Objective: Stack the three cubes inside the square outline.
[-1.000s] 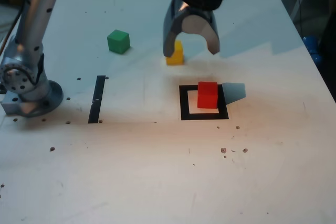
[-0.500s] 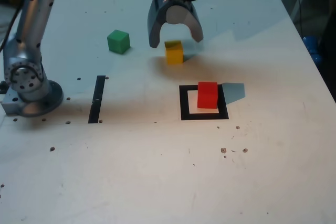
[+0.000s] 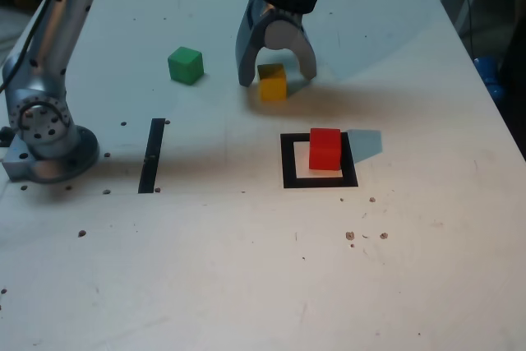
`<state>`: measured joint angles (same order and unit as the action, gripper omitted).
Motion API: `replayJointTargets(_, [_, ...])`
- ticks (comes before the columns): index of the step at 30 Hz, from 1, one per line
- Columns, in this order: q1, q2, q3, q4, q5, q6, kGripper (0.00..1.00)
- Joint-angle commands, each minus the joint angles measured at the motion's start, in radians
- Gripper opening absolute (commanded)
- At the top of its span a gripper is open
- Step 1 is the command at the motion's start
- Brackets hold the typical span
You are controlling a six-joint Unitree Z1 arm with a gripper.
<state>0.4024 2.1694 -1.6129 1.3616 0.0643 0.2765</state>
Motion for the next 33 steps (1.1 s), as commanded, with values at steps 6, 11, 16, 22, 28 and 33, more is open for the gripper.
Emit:
replayJointTargets(6, [0.003, 0.010, 0.001, -0.011, 0.012, -0.006, 0.40])
replayJointTargets(11, [0.003, 0.009, 0.005, -0.025, 0.013, -0.002, 0.34])
replayJointTargets(16, [0.003, 0.009, 0.010, -0.032, 0.011, -0.002, 0.33])
replayJointTargets(22, [0.001, 0.009, 0.012, -0.035, 0.012, -0.002, 0.33])
replayJointTargets(28, [-0.004, 0.005, 0.009, -0.033, 0.014, -0.002, 0.33])
replayJointTargets(33, [-0.027, -0.015, -0.008, -0.011, 0.020, -0.005, 0.33])
